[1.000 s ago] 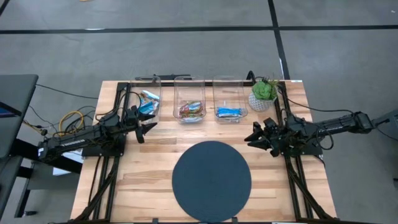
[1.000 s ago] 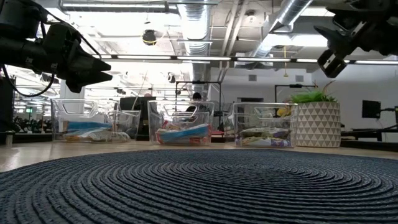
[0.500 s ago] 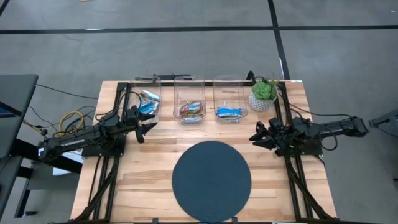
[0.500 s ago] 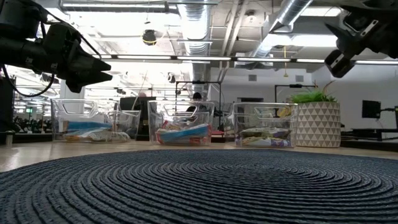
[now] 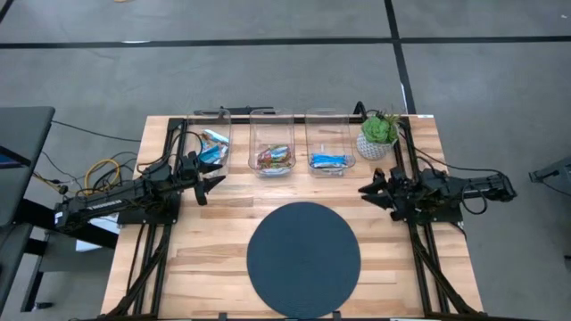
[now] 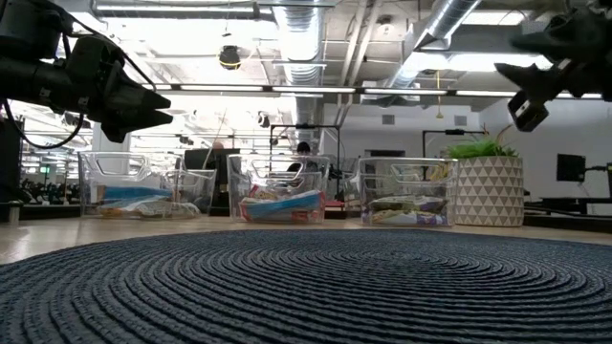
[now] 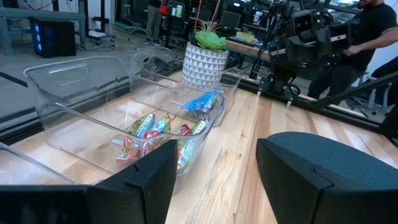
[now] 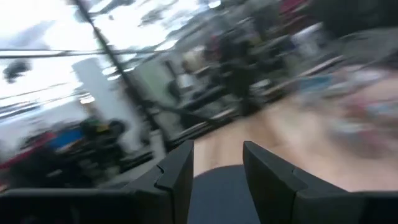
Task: Pick and place Granola Bars by type
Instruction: Return to Home Position
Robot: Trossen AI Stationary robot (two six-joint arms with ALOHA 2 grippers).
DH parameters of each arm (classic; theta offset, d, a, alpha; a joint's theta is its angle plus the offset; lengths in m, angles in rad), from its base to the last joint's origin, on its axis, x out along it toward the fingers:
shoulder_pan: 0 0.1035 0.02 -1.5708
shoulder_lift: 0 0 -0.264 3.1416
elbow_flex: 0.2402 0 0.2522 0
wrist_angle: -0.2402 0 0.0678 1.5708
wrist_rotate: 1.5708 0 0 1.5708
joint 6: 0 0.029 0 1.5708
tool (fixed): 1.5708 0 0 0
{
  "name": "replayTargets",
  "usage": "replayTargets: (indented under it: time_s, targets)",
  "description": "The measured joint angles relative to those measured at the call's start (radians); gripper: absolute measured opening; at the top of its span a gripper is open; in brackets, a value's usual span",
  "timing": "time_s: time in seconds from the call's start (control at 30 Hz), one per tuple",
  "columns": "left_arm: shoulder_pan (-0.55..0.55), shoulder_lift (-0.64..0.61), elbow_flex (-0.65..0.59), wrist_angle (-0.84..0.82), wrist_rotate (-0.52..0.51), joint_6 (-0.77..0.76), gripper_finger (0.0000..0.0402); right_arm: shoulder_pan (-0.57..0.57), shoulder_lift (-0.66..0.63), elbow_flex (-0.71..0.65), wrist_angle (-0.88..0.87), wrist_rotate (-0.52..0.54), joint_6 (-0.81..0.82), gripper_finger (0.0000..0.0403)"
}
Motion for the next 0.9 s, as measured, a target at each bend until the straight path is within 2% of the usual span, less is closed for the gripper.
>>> replayTargets:
  time_s: [0.1,0.2,0.47,0.9]
  targets:
    - [0.000,0.000,0.000,0.000,0.000,0.000,0.0211,0.000,0.001,0.000,-0.045,0.139,-0.043,0.0132]
    - [0.000,0.000,0.000,-0.001,0.000,0.001,0.0211,0.000,0.000,0.001,-0.050,0.179,-0.085,0.0132]
    - [0.000,0.000,0.000,0.000,0.000,-0.001,0.0211,0.000,0.000,0.001,-0.072,0.055,-0.081,0.0132]
    - [0.000,0.000,0.000,0.000,0.000,0.000,0.0211,-0.001,0.000,0.001,-0.076,0.055,-0.055,0.0132]
